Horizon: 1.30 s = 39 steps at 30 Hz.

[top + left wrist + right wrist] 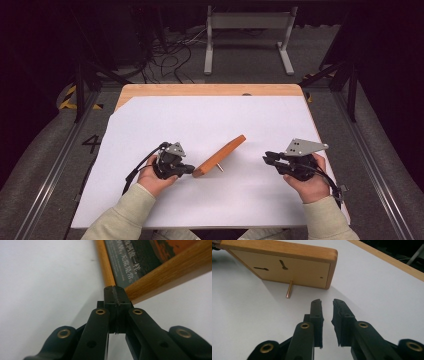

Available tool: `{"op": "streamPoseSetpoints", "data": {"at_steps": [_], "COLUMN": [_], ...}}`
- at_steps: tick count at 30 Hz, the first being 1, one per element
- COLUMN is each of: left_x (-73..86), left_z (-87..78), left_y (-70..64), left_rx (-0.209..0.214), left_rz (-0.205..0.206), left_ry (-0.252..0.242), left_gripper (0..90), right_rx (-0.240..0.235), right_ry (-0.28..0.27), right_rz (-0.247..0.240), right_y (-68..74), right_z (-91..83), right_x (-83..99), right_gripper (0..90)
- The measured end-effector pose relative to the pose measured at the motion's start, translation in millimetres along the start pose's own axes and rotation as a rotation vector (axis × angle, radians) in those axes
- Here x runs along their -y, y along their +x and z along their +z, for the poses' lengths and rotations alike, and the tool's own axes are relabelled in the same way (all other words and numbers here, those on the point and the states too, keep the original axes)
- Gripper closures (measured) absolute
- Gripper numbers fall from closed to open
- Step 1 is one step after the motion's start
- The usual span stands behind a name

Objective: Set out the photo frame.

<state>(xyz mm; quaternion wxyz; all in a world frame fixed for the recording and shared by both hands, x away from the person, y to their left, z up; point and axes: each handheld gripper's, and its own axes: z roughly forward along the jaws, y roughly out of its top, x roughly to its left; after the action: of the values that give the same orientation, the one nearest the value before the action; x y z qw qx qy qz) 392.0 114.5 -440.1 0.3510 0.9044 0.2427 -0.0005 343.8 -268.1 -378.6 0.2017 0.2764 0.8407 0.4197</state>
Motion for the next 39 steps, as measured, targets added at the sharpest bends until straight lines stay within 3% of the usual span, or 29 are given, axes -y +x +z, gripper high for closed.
{"op": "streamPoseSetpoints", "data": {"at_steps": [5,12,20,32,39], "left_x": [-3.1,-10.0,-17.4,-28.1,-28.1], "left_z": [4.9,15.6,25.5,40.9,37.6], "left_y": [-8.8,-27.9,-42.7,-60.2,-61.2], "left_rx": [0.036,0.095,0.129,0.159,0.143], "left_rz": [0.024,0.100,0.145,0.182,0.185], "left_ry": [0.018,0.052,0.049,0.047,0.039], "left_gripper": [89.8,89.8,89.7,89.7,89.6], "right_rx": [0.001,0.001,0.001,-0.019,-0.059], "right_ry": [-0.001,-0.006,-0.004,0.005,0.027], "right_rz": [0.001,0.003,0.002,0.008,0.034], "right_y": [-0.5,-1.1,-0.5,1.9,10.3], "right_z": [-0.9,-2.6,-3.0,-3.2,-8.5], "right_x": [-0.1,-0.1,-0.5,0.0,9.1], "right_gripper": [78.1,78.1,78.3,81.7,88.4]}}
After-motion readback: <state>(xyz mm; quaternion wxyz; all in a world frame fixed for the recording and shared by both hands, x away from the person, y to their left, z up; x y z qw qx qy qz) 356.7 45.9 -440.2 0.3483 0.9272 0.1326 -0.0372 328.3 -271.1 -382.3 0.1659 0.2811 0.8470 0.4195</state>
